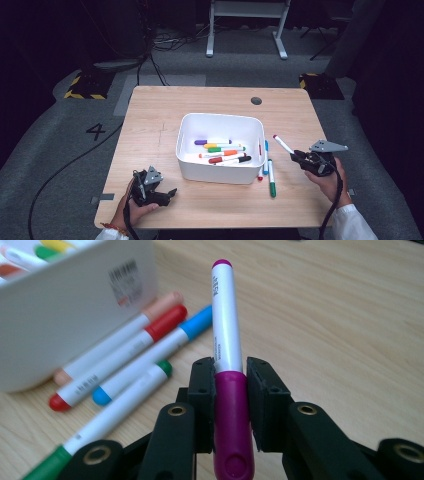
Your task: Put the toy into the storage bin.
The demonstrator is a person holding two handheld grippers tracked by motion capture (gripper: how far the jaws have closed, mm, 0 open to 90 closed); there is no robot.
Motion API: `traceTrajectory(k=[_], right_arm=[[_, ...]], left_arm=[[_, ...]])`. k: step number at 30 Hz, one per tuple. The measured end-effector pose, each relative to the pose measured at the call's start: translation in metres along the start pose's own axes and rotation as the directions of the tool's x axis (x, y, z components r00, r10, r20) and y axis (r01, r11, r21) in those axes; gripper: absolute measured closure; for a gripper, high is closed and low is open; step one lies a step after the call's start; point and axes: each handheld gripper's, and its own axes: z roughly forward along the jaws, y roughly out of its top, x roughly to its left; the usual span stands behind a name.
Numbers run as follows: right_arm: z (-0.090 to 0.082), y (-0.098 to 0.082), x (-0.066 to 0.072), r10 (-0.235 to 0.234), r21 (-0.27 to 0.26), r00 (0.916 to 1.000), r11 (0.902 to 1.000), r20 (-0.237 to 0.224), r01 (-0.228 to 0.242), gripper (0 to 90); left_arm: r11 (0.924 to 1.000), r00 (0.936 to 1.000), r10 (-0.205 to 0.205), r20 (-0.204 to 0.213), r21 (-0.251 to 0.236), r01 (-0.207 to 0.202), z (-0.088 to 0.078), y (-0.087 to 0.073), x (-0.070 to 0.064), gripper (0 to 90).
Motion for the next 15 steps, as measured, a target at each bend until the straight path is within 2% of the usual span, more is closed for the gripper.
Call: traceTrajectory(k=[2, 3, 4, 6, 7, 9, 10, 11, 15], right_arm=[[-0.003, 0.013, 0.001, -0.016, -0.024, 0.9998, 0.9996, -0.015, 0.016, 74.5], [-0.003, 0.013, 0.001, -0.016, -0.024, 0.9998, 0.9996, -0.015, 0.016, 74.5], [-0.006, 0.023, 0.003, -0.035, -0.041, 0.9991, 0.9986, -0.026, 0.033, 74.5], [-0.007, 0.028, 0.004, -0.037, -0.052, 0.9989, 0.9980, -0.030, 0.035, 74.5], [-0.011, 0.039, 0.006, -0.051, -0.071, 0.9976, 0.9963, -0.046, 0.048, 74.5], [-0.012, 0.044, 0.008, -0.064, -0.079, 0.9968, 0.9951, -0.047, 0.060, 74.5], [-0.014, 0.054, 0.011, -0.076, -0.094, 0.9953, 0.9931, -0.059, 0.071, 74.5], [-0.014, 0.054, 0.011, -0.076, -0.094, 0.9953, 0.9931, -0.059, 0.071, 74.5], [-0.018, 0.079, 0.021, -0.121, -0.120, 0.9882, 0.9867, -0.094, 0.110, 74.5]], left_arm=[[1.0000, 1.0000, -0.002, 0.000, -0.001, 0.002, 0.000, 0.000, 0.000, 14.6], [1.0000, 1.0000, -0.002, 0.000, -0.001, 0.002, 0.000, 0.000, 0.000, 14.6], [1.0000, 1.0000, -0.002, 0.000, -0.001, 0.002, 0.000, 0.000, 0.000, 14.6], [1.0000, 1.0000, -0.002, 0.000, -0.001, 0.002, 0.000, 0.000, 0.000, 14.6], [1.0000, 1.0000, -0.002, 0.000, -0.001, 0.002, 0.000, 0.000, 0.000, 14.6], [1.0000, 1.0000, -0.002, 0.000, -0.001, 0.002, 0.000, 0.000, 0.000, 14.6], [1.0000, 1.0000, -0.002, 0.000, -0.001, 0.002, 0.000, 0.000, 0.000, 14.6], [1.0000, 1.0000, -0.002, 0.000, -0.001, 0.002, 0.000, 0.000, 0.000, 14.6], [1.0000, 1.0000, -0.002, 0.000, -0.001, 0.002, 0.000, 0.000, 0.000, 14.6]])
